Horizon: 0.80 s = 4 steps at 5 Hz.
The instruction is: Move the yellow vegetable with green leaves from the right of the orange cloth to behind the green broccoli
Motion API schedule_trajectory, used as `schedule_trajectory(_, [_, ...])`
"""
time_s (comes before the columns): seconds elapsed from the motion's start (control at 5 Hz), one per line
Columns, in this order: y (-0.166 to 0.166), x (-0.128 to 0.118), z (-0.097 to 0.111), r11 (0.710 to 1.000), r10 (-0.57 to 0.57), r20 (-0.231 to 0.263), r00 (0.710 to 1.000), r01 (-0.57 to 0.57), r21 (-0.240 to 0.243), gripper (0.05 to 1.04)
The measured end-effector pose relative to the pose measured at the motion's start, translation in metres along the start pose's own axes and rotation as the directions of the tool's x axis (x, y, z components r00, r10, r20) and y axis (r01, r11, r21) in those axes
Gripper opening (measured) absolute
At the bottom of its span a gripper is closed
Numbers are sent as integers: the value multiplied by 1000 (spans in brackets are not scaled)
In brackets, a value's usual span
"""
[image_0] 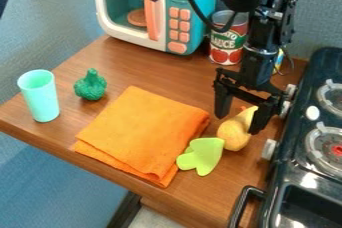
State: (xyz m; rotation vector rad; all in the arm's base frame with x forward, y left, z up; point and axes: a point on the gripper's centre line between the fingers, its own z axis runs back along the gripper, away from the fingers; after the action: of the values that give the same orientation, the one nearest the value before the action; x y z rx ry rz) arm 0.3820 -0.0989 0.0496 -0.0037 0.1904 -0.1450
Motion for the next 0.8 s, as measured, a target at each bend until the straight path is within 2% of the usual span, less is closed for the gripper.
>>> schedule_trajectory(0.2, [-1, 3, -6, 1000, 13, -14, 1000, -13, -3, 965])
schedule_trajectory(0.6, [0, 3, -16, 999, 34, -48, 998, -34, 3, 605])
schedule_trajectory(0.8, [-3, 3, -16, 1000, 22, -49, 999, -22, -13, 543])
